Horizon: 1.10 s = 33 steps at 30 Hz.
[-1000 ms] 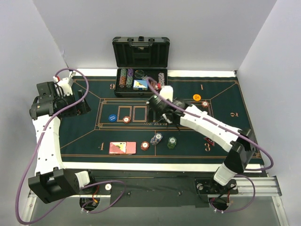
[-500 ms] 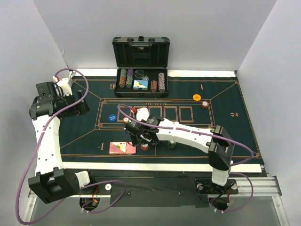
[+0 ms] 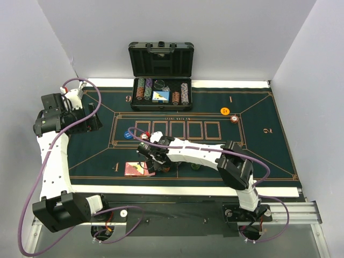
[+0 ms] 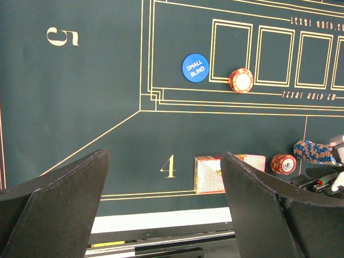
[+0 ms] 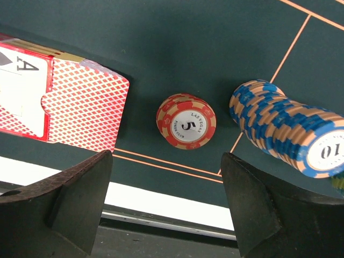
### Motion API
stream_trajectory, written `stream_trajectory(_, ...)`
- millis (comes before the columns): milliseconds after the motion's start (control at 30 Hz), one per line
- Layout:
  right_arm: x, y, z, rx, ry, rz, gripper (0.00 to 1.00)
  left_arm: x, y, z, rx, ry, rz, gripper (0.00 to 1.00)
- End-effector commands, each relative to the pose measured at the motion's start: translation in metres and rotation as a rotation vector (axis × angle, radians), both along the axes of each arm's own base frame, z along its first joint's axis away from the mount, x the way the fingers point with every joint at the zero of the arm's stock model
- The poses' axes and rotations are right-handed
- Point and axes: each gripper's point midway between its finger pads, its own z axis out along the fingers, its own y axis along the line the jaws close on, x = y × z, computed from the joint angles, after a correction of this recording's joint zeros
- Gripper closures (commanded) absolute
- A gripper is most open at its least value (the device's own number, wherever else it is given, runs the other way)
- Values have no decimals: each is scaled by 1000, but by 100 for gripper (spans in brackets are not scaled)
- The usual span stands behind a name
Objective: Distribute texas hold em gaming equipment
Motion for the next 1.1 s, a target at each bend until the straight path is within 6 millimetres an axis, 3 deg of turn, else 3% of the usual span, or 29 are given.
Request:
stream_trajectory(0,1,6,-1,-17,12,39,23,1,5,10,25,-41,8,4)
stream_trajectory(433,9,6,-22,-65,34,41,26,7,6,-1,15,-26,12,4)
stream_trajectory(900,14,-12,12,-62,-60,12,27,6,6,-5,19,-21,6,4)
stream_trajectory(1067,15,-15,6,-49,-75,-41,28,4,6,-2,22,-28,2,4)
